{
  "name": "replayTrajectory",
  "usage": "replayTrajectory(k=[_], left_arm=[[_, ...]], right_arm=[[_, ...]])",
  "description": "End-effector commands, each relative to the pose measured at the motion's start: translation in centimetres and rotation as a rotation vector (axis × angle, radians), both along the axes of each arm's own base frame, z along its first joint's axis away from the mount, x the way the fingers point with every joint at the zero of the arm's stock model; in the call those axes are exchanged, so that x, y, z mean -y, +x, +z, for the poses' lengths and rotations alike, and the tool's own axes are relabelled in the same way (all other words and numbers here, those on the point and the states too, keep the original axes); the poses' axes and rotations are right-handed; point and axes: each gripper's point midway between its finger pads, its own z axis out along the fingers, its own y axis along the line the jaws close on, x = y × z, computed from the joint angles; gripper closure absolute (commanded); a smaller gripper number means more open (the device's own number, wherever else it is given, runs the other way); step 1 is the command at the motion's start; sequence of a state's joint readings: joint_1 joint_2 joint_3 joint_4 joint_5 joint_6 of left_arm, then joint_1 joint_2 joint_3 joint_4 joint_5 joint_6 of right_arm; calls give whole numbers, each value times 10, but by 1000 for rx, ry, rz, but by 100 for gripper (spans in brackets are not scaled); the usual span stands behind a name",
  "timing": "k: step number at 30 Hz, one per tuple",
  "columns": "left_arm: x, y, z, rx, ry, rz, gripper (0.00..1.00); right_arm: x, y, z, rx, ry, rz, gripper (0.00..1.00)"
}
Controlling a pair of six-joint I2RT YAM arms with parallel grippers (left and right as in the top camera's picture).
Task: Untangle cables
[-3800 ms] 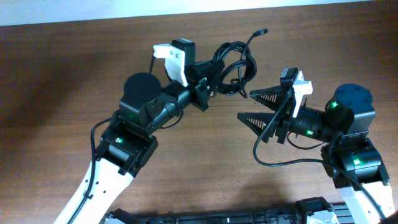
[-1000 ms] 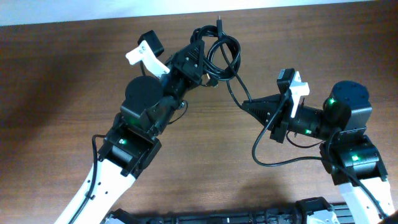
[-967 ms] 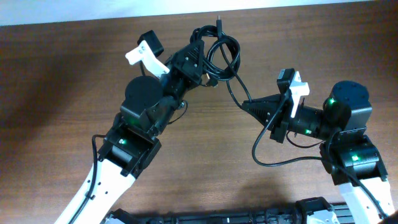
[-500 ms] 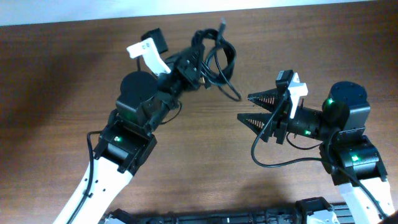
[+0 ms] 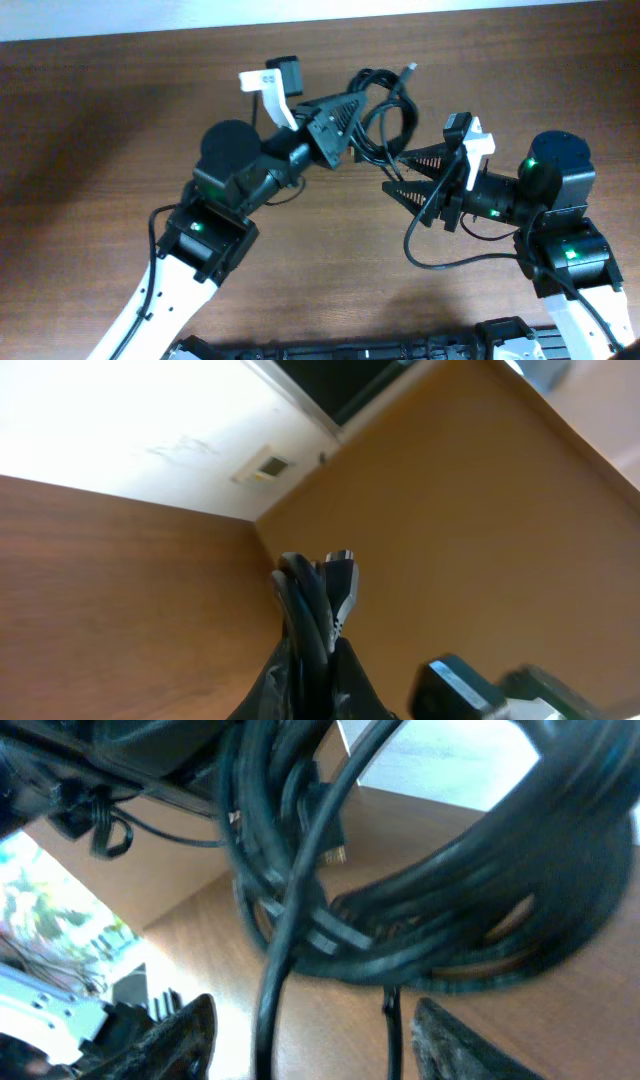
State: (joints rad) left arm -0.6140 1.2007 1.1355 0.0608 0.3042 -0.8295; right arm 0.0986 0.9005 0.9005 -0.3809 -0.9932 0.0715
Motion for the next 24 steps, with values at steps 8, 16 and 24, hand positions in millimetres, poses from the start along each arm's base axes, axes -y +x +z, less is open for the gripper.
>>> replayTrajectory(k=[8,16,24], left_arm=[[4,-1,10,34,-6,43,100],[-14,29,-2,10,15,231,100],[-33,52,-8,-1,11,401,100]], right_arm=[[-2,-5,8,39,8,27,87],[-5,-11,11,38,24,70,96],[-5,-12,9,29,24,70,96]])
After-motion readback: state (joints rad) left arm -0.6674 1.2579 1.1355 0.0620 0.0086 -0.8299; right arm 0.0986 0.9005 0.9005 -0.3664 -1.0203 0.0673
